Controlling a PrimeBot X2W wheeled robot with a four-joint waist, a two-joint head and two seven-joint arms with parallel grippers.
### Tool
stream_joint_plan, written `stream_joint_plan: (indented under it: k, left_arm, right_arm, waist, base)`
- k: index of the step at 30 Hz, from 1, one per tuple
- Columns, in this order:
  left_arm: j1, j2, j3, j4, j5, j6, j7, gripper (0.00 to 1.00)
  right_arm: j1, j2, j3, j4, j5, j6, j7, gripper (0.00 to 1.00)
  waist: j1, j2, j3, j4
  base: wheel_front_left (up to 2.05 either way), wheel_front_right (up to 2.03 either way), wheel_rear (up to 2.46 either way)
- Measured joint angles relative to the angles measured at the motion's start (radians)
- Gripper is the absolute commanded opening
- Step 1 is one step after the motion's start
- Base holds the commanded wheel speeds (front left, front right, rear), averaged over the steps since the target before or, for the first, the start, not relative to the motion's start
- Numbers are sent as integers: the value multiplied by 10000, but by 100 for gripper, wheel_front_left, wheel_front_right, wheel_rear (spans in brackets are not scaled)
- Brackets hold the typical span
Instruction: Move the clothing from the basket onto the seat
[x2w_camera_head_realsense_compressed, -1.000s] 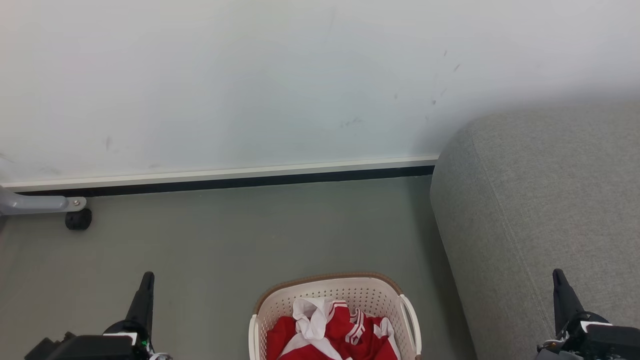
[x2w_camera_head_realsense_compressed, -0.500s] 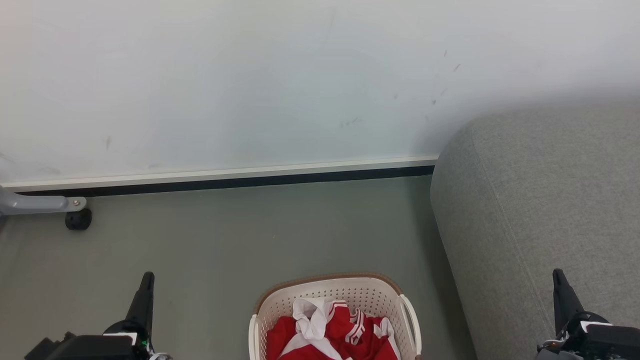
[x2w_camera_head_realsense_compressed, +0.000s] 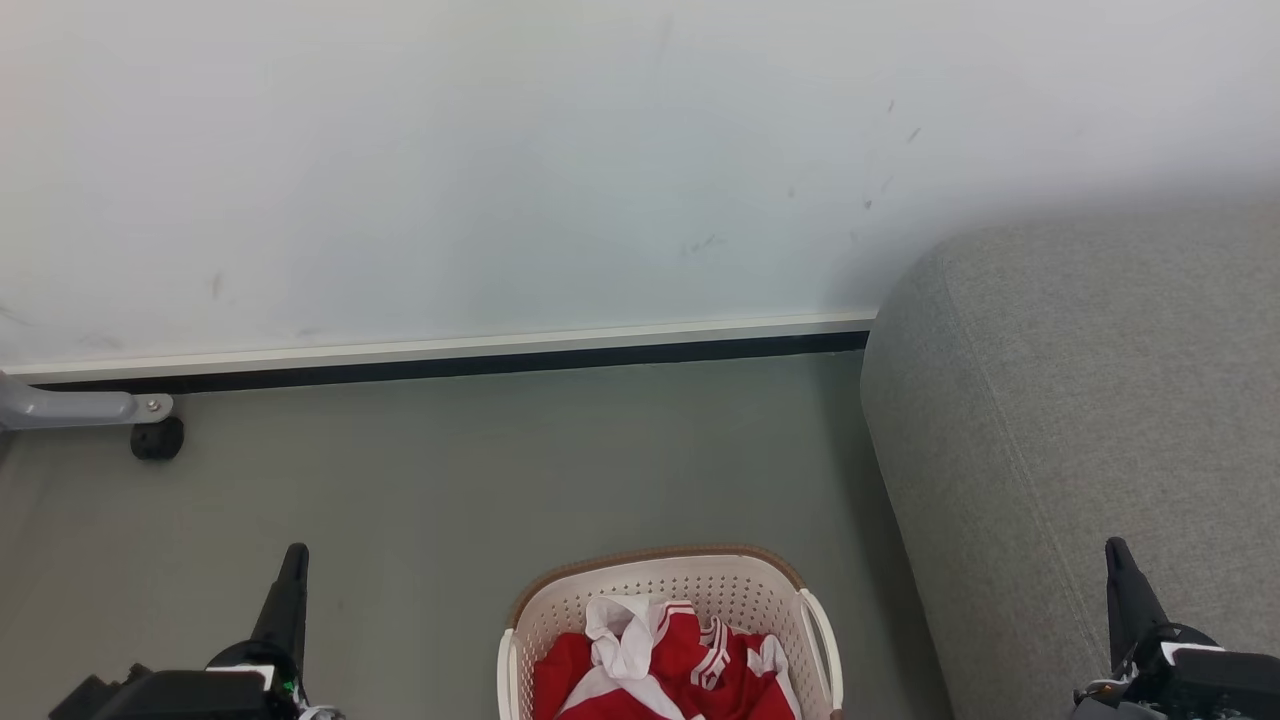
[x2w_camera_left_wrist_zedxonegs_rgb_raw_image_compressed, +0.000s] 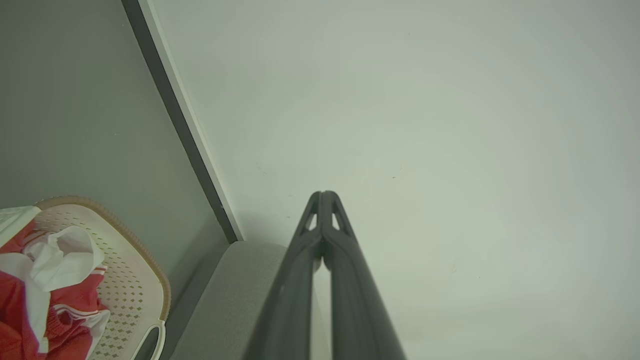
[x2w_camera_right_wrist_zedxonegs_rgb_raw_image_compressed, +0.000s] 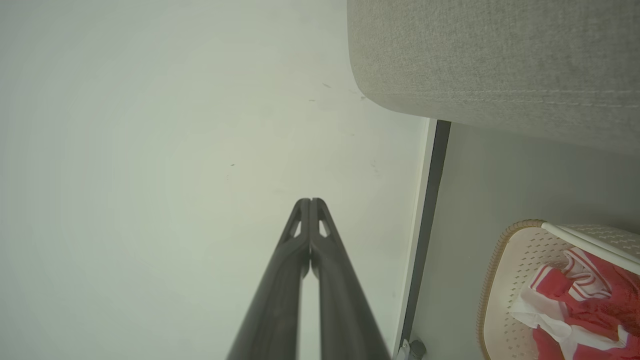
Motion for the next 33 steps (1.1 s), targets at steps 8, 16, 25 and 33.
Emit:
stream_joint_plan:
  k: [8,16,25,33]
  left_arm:
    - [0,0,0,0,0,0,0,0]
    - [0,0,0,0,0,0,0,0]
    - [0,0,0,0,0,0,0,0]
    - [19,-4,-8,40,2,2,0,100]
  right_arm:
    - [0,0,0,0,0,0,0,0]
    - [0,0,0,0,0,0,0,0]
    - [0,0,0,0,0,0,0,0]
    - [13,8,6,46,-4,-2,0,100]
  waist:
    - [0,1,0,0]
    - [0,0,0,0]
    - [0,1,0,0]
    - [0,0,0,0]
  base:
    - [0,0,0]
    - [0,0,0]
    - [0,0,0]
    - [0,0,0]
